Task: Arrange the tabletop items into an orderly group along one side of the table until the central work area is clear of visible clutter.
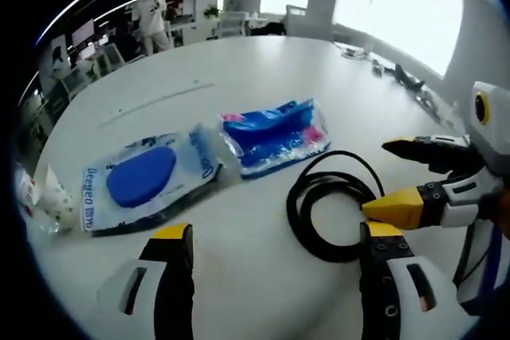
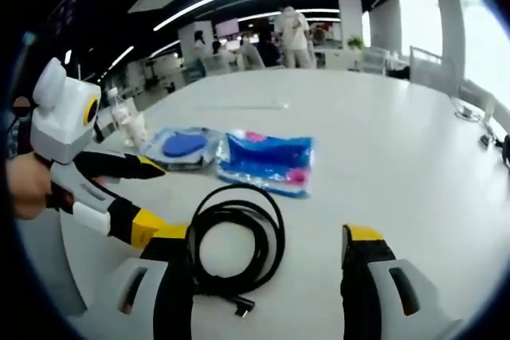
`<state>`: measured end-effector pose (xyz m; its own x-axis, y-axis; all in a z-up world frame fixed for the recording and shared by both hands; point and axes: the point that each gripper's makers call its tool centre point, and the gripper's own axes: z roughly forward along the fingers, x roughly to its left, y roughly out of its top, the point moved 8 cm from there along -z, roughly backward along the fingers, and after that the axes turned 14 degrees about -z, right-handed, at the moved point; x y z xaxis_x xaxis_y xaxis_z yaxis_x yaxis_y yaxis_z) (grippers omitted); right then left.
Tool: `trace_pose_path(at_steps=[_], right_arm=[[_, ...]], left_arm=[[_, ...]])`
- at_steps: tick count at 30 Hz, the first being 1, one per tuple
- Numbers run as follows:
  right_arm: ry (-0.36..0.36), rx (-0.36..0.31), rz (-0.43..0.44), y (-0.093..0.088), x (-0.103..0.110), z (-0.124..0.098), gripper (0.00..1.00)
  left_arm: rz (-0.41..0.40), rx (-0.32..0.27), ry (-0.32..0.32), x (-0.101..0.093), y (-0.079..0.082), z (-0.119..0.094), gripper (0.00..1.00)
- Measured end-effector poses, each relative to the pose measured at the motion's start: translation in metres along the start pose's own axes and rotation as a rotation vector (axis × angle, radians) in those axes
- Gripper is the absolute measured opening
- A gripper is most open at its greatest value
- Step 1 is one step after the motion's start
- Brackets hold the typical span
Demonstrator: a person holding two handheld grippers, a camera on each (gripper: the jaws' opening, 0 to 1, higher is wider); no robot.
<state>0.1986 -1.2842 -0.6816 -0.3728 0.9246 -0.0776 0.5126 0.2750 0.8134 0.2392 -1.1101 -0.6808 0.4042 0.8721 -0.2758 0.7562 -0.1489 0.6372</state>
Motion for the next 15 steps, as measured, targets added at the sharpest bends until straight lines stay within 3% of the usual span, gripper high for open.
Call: trace_pose_path(at_steps=[15], right_arm=[[-0.001, -0.003, -0.037, 0.013, 0.018, -0.012, 0.72]], left_arm=[[-0.026, -0.029, 0.033, 0.039, -0.010, -0.043, 0.85]])
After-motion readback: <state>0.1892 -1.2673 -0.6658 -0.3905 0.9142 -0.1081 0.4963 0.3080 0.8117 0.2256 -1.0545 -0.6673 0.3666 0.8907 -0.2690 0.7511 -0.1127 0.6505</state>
